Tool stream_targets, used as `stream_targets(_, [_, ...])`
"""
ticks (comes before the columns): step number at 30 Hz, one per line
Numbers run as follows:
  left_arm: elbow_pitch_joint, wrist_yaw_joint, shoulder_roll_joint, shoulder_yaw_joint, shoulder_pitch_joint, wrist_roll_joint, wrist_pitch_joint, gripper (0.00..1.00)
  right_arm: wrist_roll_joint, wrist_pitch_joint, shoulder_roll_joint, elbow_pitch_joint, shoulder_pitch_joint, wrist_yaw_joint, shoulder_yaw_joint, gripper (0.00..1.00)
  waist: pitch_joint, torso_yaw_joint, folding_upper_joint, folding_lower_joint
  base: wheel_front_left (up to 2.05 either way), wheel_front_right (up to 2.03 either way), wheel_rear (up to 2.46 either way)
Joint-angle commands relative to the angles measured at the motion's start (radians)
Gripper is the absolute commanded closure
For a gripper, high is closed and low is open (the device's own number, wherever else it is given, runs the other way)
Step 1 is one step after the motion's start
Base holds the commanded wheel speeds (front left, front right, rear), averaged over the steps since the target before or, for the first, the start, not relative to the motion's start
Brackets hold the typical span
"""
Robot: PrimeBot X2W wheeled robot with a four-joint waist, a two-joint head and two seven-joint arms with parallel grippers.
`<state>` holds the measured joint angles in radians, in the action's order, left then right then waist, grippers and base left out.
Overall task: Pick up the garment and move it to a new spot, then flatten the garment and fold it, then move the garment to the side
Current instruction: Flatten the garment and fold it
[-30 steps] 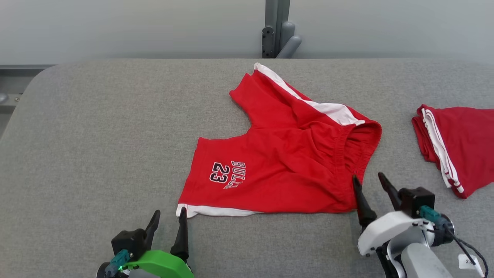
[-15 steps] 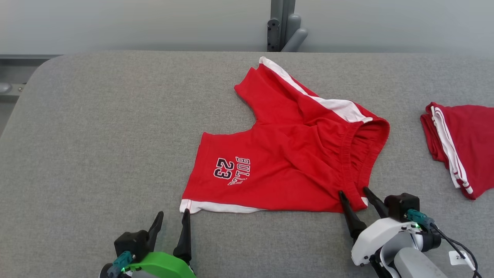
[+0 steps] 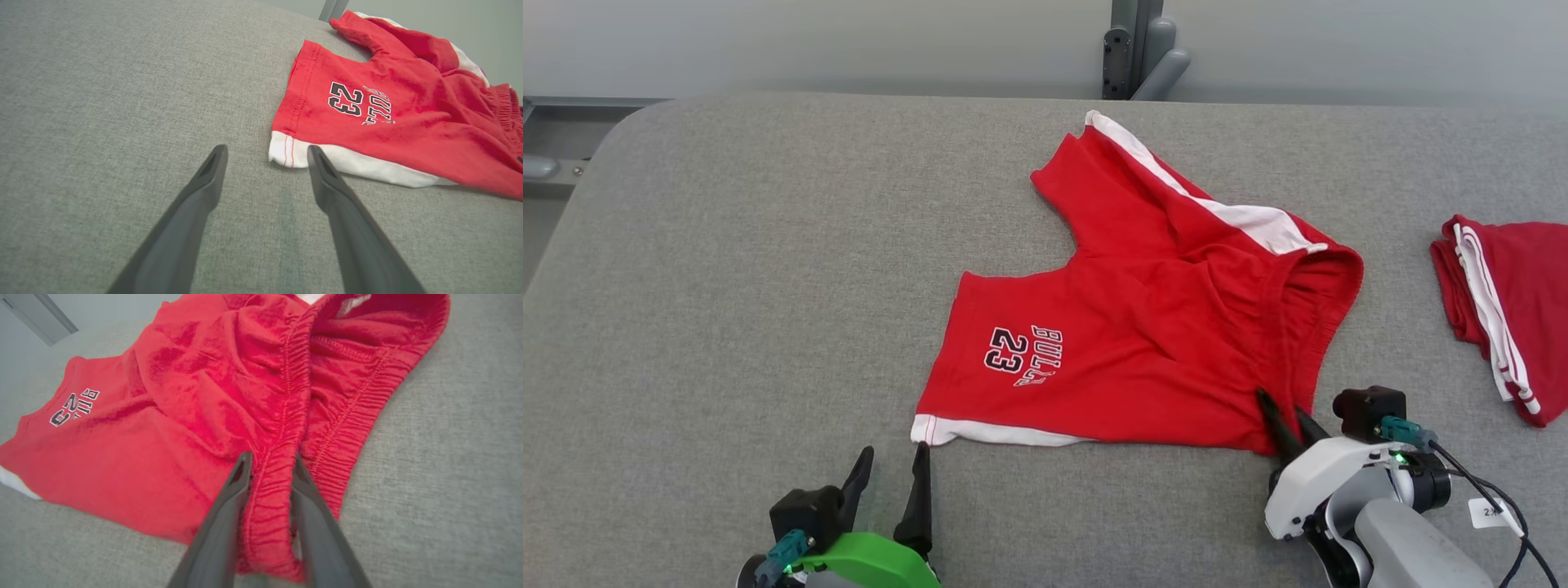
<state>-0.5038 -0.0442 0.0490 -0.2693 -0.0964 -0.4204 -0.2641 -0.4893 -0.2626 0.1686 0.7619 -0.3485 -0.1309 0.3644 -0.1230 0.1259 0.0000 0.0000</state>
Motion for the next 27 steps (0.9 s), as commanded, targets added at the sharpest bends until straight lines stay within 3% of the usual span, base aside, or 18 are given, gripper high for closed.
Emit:
stream_targets(1, [-0.002, 0.001, 0.004, -0.004, -0.018, 0.003, 0.001, 0.00, -0.016, -0.002, 0.010, 0.014, -0.021, 0.001, 0.015, 1.00, -0.004, 0.004, 0.0000, 0.0000, 0.00, 0.00, 0.00])
stream_targets(6, [0.002, -0.001, 0.003, -0.008, -0.023, -0.004, 0.001, 0.00, -0.048, -0.002, 0.030, 0.014, -0.058, 0.001, 0.009, 1.00, -0.014, 0.016, 0.0000, 0.0000, 0.00, 0.00, 0.00])
stream_targets(14, [0.007, -0.005, 0.003, -0.015, -0.033, -0.007, 0.001, 0.00, -0.051, -0.003, 0.043, -0.013, -0.111, 0.001, -0.090, 1.00, -0.040, 0.045, 0.0000, 0.0000, 0.00, 0.00, 0.00])
stream_targets(24, [0.003, -0.007, 0.004, -0.054, -0.068, -0.011, 0.001, 0.00, 0.079, -0.003, 0.038, 0.151, -0.217, 0.001, -0.217, 1.00, -0.087, 0.109, 0.0000, 0.0000, 0.00, 0.00, 0.00])
stream_targets(25, [0.002, -0.005, 0.004, -0.056, -0.067, -0.012, 0.001, 0.00, 0.101, -0.003, 0.038, 0.173, -0.225, 0.001, -0.227, 0.85, -0.087, 0.113, 0.0000, 0.0000, 0.00, 0.00, 0.00])
stream_targets(26, [0.002, -0.002, 0.003, -0.057, -0.067, -0.012, 0.001, 0.00, 0.126, -0.003, 0.040, 0.185, -0.234, 0.001, -0.245, 0.53, -0.085, 0.114, 0.0000, 0.0000, 0.00, 0.00, 0.00])
stream_targets(27, [0.001, 0.000, 0.003, -0.056, -0.066, -0.011, 0.001, 0.00, 0.159, -0.003, 0.046, 0.194, -0.238, 0.001, -0.263, 0.07, -0.082, 0.114, 0.0000, 0.0000, 0.00, 0.00, 0.00])
